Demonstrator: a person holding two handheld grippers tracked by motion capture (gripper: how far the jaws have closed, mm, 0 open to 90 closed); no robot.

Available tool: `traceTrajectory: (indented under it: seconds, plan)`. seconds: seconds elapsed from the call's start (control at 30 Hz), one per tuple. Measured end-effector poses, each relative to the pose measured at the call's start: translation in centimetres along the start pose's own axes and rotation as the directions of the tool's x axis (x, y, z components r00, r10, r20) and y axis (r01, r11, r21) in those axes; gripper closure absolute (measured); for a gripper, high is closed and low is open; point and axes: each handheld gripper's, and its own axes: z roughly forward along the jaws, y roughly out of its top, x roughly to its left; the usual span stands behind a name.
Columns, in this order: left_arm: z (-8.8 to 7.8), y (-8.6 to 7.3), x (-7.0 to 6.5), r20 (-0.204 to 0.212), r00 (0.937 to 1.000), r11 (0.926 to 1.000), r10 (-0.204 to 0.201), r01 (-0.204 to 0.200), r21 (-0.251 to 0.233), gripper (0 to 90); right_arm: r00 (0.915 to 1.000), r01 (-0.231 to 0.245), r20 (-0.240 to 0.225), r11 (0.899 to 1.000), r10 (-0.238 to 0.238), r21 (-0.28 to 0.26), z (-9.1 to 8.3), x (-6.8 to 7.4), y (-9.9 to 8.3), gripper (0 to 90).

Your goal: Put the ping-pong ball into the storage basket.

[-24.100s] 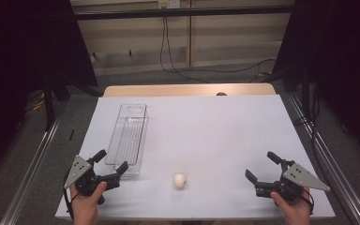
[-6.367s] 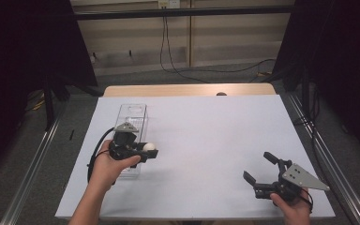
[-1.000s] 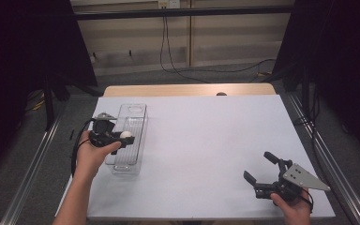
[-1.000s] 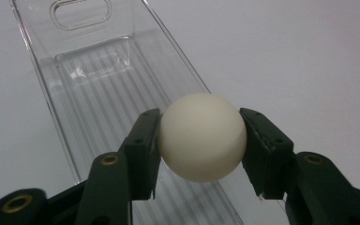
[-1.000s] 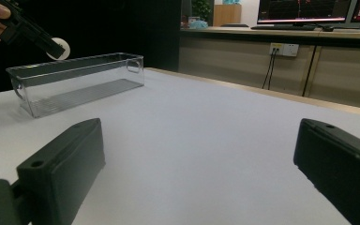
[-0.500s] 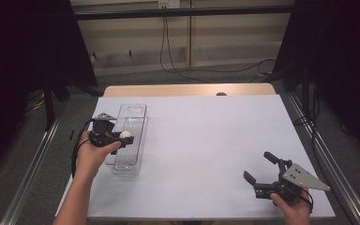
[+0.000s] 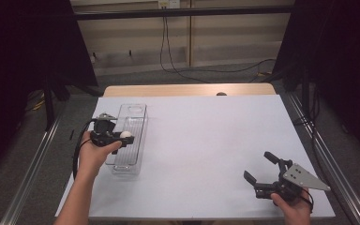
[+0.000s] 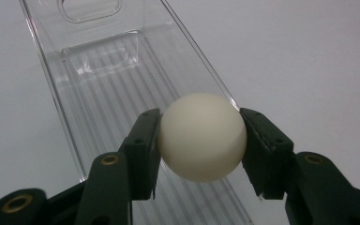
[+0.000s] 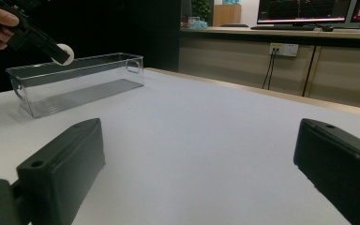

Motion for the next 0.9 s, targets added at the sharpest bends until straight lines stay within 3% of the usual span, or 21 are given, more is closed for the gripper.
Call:
traceTrajectory:
  seconds: [0.17,0.23,0.3,0.57,0.7,0.9]
  plan:
    - [0.2,-0.06,0.04,-0.019,0.9998,0.9999,0.002,-0.002,-0.01,51.1,1.0,0.0,0.0,1.0,0.0,0.0,-0.01,-0.01,0.0,1.7]
    - [0.12,-0.01,0.23,-0.01,0.9997,0.9997,0.021,-0.021,0.013,51.1,1.0,0.0,0.0,1.0,0.0,0.0,-0.01,0.0,0.0,1.7]
    - [0.27,-0.07,0.11,-0.021,0.9997,1.0,0.009,-0.009,-0.003,51.1,1.0,0.0,-0.001,1.0,0.0,0.0,-0.01,0.0,0.0,1.7]
    - [0.35,-0.13,0.17,-0.023,0.9995,0.9996,0.024,-0.023,0.014,51.1,1.0,-0.002,-0.003,1.0,0.002,-0.001,-0.05,-0.01,0.03,1.7]
    - [0.66,-0.26,0.02,-0.02,0.9998,1.0,-0.001,0.001,-0.009,51.1,1.0,-0.001,0.002,1.0,0.001,-0.001,-0.06,0.0,0.02,1.7]
    - [0.7,-0.29,0.04,-0.031,0.9995,1.0,-0.001,0.0,-0.008,51.1,1.0,-0.001,0.001,1.0,0.001,-0.001,-0.05,0.0,0.03,1.7]
